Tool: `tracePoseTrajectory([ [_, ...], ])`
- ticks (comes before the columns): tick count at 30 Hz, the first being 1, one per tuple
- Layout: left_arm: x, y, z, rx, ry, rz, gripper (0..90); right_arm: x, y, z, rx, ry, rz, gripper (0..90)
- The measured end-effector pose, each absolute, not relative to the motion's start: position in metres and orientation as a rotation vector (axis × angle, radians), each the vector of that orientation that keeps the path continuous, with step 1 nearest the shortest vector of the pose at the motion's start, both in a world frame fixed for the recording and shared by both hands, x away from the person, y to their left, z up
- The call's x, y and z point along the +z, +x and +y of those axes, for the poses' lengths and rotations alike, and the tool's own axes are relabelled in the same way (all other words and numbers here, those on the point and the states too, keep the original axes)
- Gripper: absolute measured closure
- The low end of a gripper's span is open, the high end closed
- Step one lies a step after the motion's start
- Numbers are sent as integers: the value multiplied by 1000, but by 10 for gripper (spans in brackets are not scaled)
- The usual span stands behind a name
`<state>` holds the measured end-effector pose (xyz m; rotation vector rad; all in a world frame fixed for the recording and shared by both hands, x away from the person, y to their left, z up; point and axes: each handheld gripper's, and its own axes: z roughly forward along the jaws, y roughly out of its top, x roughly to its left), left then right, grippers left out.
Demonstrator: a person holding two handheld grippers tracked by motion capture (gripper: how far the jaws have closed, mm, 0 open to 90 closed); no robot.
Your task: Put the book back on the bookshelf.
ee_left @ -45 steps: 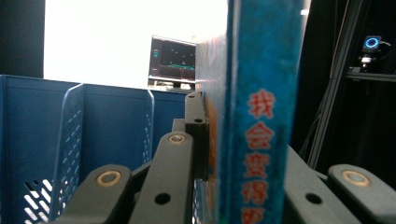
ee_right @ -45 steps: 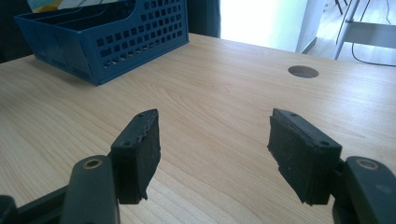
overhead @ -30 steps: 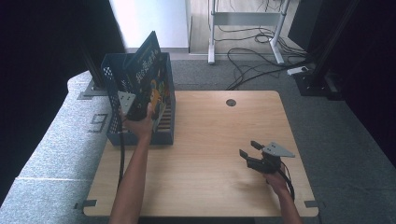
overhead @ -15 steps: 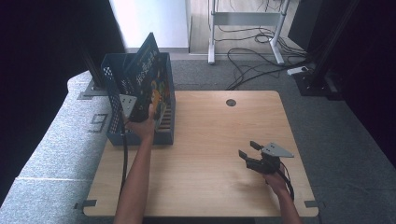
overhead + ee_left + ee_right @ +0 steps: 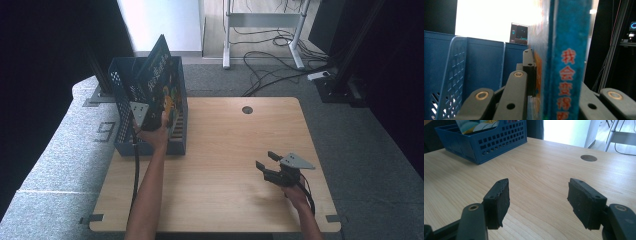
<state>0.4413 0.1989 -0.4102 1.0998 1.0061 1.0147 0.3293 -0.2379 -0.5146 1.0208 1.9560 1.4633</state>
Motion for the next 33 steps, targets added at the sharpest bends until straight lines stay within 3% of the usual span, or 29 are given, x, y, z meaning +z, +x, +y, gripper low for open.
tracePoseTrajectory([
  [33, -425, 443, 187, 1036, 1163, 1045, 828, -515, 329, -235, 1456, 1015, 1961, 330],
])
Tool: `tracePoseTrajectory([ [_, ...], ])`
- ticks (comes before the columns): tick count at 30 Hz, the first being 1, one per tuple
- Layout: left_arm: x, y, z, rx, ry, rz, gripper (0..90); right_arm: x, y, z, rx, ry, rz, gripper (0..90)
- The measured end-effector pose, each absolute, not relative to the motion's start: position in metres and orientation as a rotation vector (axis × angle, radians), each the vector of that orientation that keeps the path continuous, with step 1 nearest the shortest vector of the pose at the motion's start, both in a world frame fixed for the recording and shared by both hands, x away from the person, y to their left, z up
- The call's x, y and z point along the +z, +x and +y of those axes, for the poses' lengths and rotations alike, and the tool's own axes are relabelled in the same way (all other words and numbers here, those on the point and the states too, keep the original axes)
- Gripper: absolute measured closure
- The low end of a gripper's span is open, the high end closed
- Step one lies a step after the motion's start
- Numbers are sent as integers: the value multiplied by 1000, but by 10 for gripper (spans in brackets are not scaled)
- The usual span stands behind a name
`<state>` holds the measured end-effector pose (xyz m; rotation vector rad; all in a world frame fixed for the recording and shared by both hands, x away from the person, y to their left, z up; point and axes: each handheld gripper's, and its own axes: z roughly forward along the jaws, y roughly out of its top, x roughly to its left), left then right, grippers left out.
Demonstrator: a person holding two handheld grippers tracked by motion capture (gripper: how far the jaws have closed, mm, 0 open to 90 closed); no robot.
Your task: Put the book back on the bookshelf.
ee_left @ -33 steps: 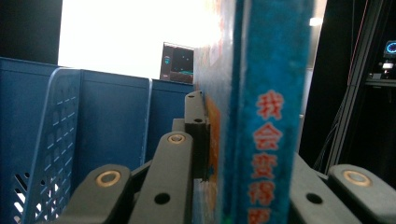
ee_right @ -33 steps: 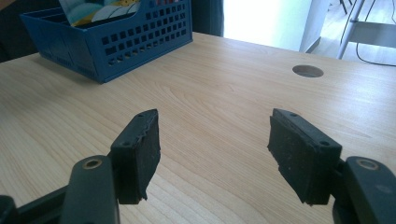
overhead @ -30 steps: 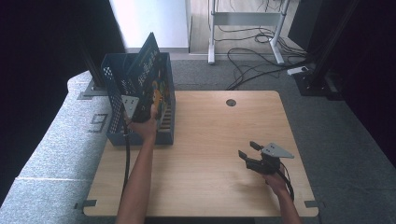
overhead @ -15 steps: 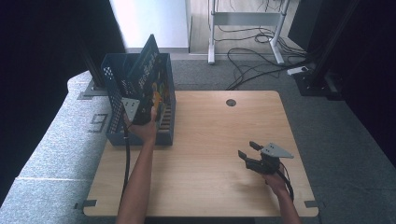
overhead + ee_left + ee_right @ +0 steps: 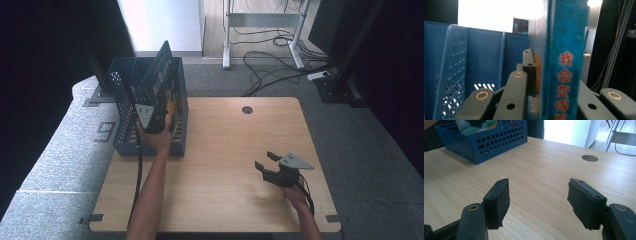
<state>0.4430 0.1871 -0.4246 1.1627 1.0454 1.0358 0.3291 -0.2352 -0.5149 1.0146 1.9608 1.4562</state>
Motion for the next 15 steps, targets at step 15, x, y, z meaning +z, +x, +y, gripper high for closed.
tracePoseTrajectory([
  [15, -455, 449, 178, 1014, 1249, 1085, 820, -515, 329, -235, 1457, 1014, 1960, 331],
])
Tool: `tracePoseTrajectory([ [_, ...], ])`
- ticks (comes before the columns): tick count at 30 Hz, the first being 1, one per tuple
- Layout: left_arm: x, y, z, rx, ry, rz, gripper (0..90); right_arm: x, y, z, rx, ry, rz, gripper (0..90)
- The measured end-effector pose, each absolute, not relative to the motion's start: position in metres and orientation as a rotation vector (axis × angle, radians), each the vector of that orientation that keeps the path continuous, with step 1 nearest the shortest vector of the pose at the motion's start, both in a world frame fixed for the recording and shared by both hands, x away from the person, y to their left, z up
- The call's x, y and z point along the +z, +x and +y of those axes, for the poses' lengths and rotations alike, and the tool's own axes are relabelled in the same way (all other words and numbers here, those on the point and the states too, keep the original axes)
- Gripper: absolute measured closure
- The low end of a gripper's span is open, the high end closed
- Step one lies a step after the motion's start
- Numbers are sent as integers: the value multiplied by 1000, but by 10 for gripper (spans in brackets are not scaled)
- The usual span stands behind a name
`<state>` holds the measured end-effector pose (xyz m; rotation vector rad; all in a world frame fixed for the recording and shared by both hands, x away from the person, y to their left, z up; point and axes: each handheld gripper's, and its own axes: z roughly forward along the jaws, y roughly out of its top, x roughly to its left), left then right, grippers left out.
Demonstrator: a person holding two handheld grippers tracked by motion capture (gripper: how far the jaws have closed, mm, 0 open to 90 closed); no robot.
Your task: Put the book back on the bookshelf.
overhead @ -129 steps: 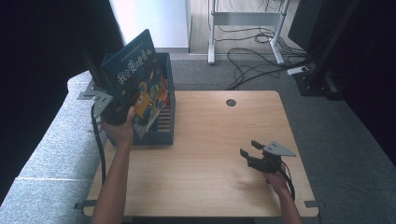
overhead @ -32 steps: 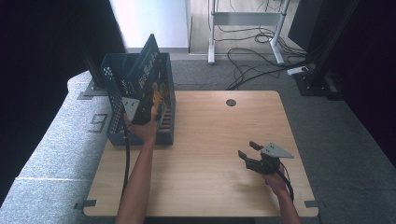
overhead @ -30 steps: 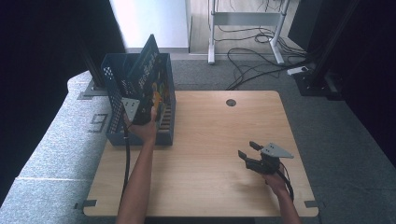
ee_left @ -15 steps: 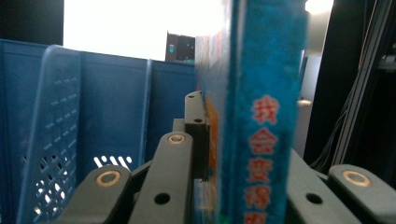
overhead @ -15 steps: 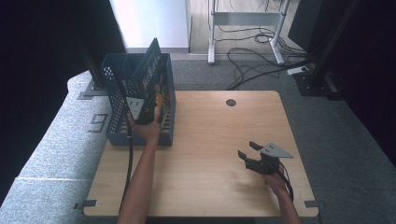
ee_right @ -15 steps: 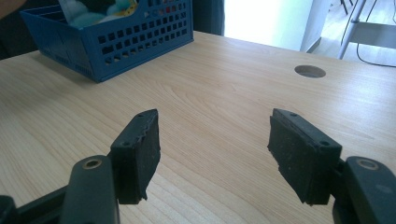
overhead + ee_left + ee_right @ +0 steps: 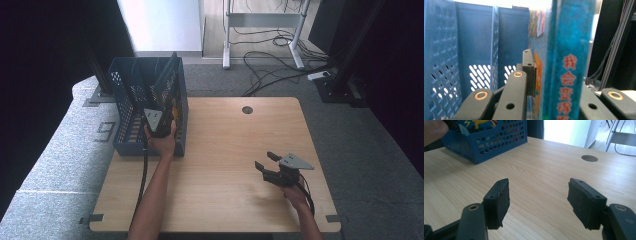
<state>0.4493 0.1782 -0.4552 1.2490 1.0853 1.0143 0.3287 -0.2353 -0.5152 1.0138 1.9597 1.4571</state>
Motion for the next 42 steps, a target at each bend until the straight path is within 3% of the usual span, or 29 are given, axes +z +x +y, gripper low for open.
tracePoseTrajectory([
  [22, -459, 435, 178, 984, 1303, 1063, 778, -514, 327, -230, 1456, 997, 1972, 330],
  [29, -459, 437, 176, 1080, 1329, 1054, 822, -515, 327, -230, 1450, 998, 1977, 329],
  [42, -457, 447, 164, 1183, 1384, 1046, 811, -516, 327, -231, 1455, 1001, 1976, 329],
])
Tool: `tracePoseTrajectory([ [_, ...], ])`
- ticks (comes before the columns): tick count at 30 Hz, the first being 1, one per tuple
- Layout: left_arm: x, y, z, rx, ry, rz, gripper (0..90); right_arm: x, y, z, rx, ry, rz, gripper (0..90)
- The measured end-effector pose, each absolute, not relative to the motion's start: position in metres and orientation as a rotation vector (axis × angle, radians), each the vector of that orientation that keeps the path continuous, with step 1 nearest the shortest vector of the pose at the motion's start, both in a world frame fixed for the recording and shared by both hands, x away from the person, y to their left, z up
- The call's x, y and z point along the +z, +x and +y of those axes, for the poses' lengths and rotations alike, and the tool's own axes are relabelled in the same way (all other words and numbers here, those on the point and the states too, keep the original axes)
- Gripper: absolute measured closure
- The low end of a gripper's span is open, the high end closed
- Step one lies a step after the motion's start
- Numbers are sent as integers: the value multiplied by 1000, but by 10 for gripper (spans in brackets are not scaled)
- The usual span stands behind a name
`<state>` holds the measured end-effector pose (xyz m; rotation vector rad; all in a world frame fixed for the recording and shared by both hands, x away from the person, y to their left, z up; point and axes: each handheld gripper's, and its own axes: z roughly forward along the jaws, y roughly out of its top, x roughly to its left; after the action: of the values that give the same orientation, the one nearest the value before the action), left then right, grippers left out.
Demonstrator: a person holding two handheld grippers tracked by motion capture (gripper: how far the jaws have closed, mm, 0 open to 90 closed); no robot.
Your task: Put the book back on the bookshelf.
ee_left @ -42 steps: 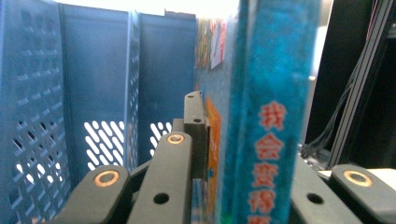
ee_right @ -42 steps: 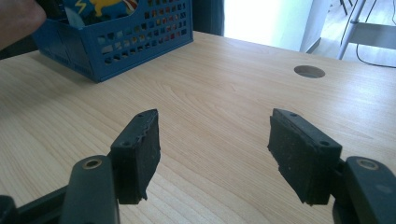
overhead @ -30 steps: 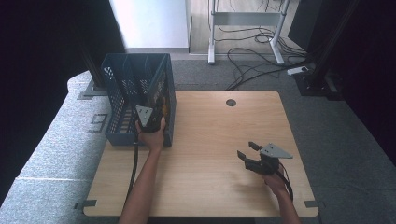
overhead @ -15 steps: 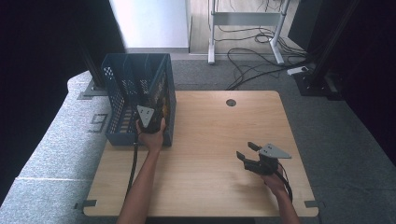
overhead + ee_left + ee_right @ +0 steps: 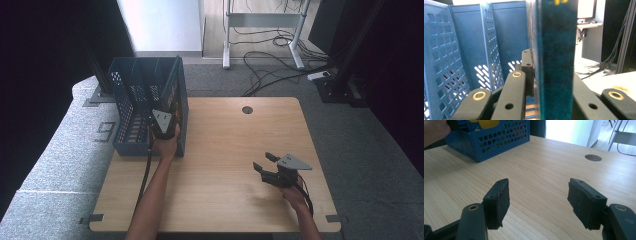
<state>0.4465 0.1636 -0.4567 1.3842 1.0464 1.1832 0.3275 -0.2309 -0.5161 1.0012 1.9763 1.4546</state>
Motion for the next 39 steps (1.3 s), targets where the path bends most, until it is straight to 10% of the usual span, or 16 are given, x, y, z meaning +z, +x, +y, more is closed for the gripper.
tracePoseTrajectory([
  [19, -453, 438, 169, 1117, 1412, 1002, 428, -517, 328, -230, 1450, 1001, 1982, 329],
  [39, -453, 418, 193, 913, 1469, 1031, 351, -518, 328, -228, 1441, 997, 1996, 328],
])
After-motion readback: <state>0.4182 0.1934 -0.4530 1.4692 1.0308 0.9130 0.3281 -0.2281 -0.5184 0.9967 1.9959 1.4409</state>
